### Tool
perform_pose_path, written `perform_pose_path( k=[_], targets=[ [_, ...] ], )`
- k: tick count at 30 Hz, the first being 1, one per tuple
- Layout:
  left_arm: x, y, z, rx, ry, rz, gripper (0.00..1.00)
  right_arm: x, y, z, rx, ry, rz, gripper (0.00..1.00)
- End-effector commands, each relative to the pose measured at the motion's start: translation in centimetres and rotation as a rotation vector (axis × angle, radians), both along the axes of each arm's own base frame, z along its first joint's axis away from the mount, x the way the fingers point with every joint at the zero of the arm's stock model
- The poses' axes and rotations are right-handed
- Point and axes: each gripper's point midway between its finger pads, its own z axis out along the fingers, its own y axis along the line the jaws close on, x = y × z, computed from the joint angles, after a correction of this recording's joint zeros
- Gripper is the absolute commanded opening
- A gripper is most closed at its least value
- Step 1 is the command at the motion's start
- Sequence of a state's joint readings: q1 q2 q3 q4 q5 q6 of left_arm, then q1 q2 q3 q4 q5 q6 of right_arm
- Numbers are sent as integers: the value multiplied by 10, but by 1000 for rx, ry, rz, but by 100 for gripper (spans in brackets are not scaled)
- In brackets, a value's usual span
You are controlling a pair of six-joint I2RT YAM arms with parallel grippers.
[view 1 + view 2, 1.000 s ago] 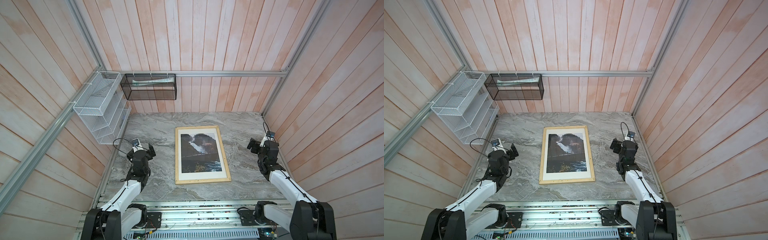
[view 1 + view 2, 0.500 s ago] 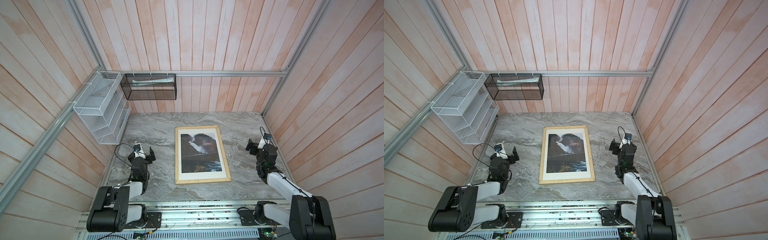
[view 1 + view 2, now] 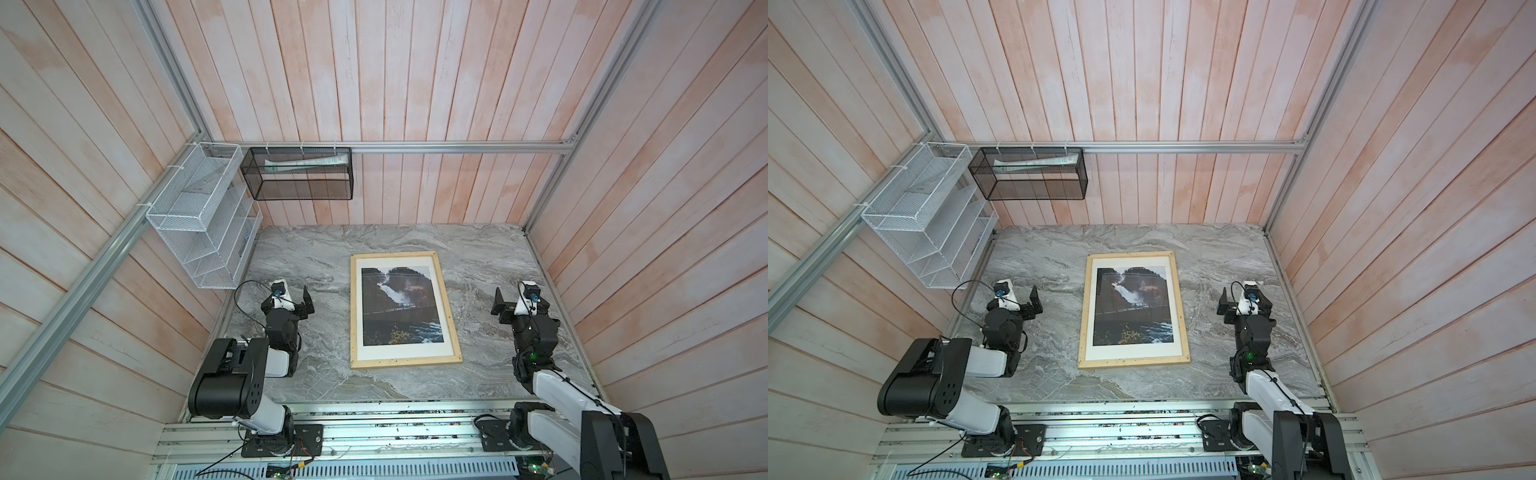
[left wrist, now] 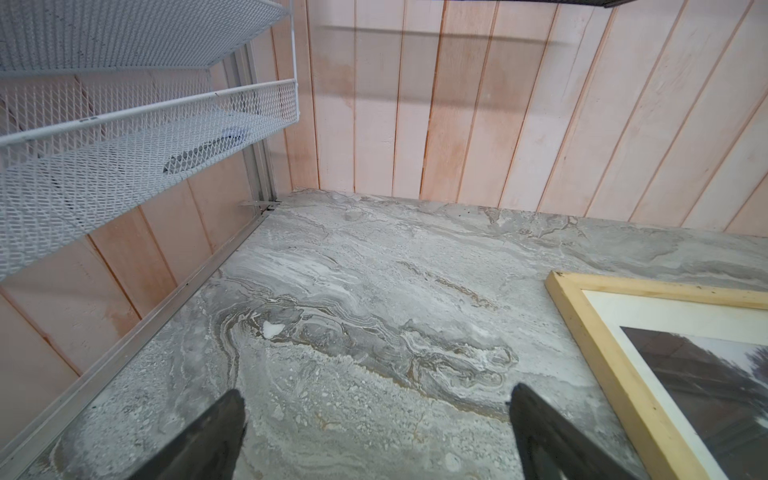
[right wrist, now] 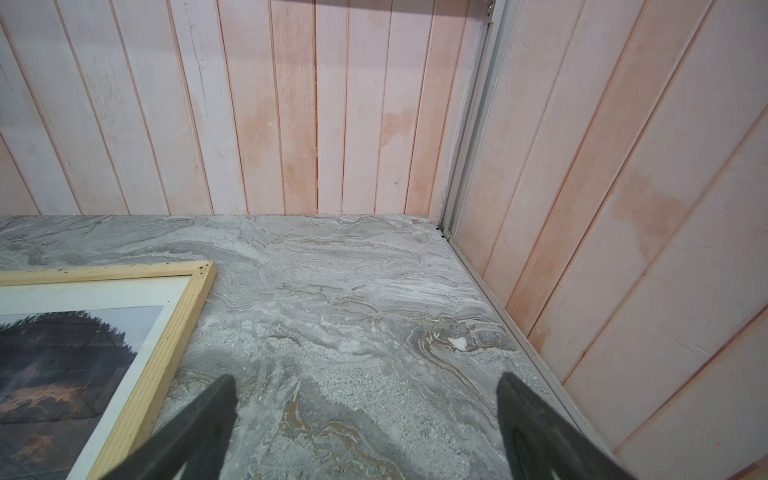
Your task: Put the photo into the frame
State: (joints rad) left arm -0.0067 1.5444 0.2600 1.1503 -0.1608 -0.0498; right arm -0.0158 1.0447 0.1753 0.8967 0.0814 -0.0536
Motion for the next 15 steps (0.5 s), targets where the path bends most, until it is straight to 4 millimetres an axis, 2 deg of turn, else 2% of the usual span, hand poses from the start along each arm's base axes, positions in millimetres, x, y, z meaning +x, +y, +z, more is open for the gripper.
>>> perform_pose_path(
  k=[1,5,10,12,13,15],
  targets=[
    [2,4,3,-8,-7,22,100,3,-5,12,-1,-57,-22,98],
    [2,4,3,-8,-5,22,100,12,0,-2,43,-31,6,98],
    [2,5,3,-8,-5,24,100,26,12,-33,54,31,76,98],
    [1,4,2,-7,-3,22,100,31,10,-46,57,24,68,98],
    [2,4,3,-6,-5,23,100,34,7,-45,65,-16,52,98],
    [2,4,3,-6,-5,23,100,39,7,-61,65,118,45,98]
  ],
)
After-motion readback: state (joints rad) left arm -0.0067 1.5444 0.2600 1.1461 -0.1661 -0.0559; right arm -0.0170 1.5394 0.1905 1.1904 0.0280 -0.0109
